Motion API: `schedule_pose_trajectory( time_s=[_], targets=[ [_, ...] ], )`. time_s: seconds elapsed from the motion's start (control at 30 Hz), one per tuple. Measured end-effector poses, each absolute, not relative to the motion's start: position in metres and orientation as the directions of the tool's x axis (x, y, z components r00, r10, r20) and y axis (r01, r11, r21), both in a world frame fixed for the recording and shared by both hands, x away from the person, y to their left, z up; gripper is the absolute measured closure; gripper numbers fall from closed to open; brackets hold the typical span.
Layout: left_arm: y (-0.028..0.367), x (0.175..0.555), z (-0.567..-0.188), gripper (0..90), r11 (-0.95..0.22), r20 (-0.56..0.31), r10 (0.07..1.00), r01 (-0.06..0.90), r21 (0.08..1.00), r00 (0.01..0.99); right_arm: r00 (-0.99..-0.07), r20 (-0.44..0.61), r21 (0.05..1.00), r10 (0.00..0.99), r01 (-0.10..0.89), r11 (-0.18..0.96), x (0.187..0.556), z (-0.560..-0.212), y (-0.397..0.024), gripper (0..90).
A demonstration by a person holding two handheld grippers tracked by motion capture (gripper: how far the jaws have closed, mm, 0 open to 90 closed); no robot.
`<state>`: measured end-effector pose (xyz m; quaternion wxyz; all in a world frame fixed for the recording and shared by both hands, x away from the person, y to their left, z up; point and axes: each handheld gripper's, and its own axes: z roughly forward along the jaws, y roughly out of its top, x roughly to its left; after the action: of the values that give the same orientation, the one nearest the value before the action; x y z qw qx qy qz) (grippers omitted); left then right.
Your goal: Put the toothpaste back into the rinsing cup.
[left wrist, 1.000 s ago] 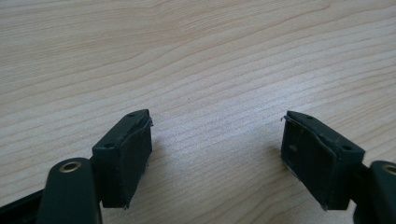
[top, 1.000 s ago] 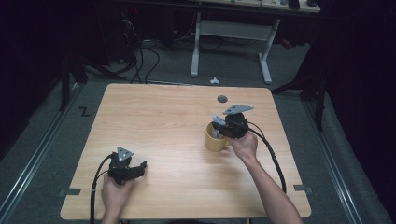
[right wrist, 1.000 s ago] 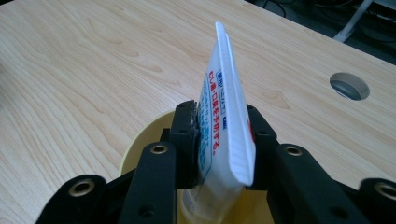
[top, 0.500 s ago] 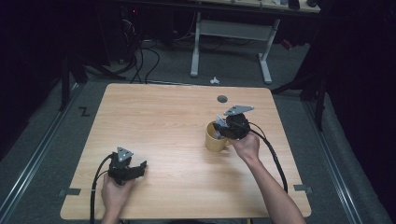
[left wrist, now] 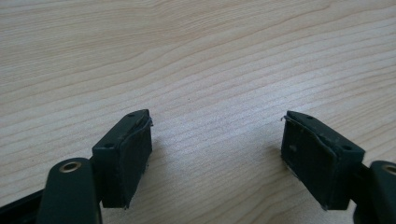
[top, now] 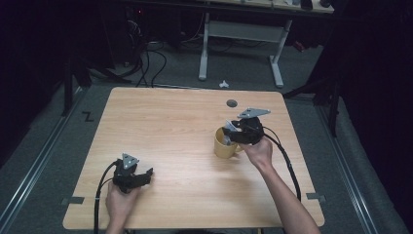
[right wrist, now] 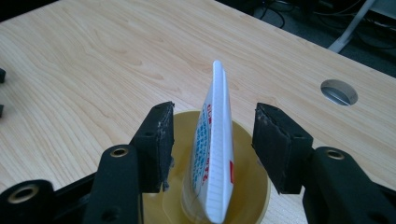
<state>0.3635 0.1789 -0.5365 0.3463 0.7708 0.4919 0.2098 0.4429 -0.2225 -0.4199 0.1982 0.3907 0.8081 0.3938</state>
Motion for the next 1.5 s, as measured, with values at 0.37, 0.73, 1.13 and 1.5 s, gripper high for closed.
schedule_pose_trajectory(
  time_s=[0.37, 0.73, 1.13, 1.5],
  targets=[
    [0.179, 0.364, -0.536, 24.7, -0.277, -0.017, 0.903, 0.613, 0.74, 0.428, -0.606, -0.007, 0.809, 0.796, 0.464, 0.36, 0.438, -0.41, -0.23, 48.8],
    [0.179, 0.364, -0.536, 24.7, -0.276, -0.017, 0.904, 0.613, 0.74, 0.428, -0.602, 0.006, 0.824, 0.799, 0.455, 0.337, 0.432, -0.4, -0.237, 49.5],
    [0.179, 0.364, -0.536, 24.7, -0.276, -0.017, 0.904, 0.613, 0.74, 0.428, -0.587, 0.011, 0.835, 0.81, 0.45, 0.316, 0.425, -0.391, -0.248, 50.0],
    [0.179, 0.364, -0.536, 24.8, -0.276, -0.017, 0.904, 0.613, 0.74, 0.427, -0.567, 0.01, 0.87, 0.824, 0.411, 0.272, 0.409, -0.387, -0.264, 53.8]
  ],
)
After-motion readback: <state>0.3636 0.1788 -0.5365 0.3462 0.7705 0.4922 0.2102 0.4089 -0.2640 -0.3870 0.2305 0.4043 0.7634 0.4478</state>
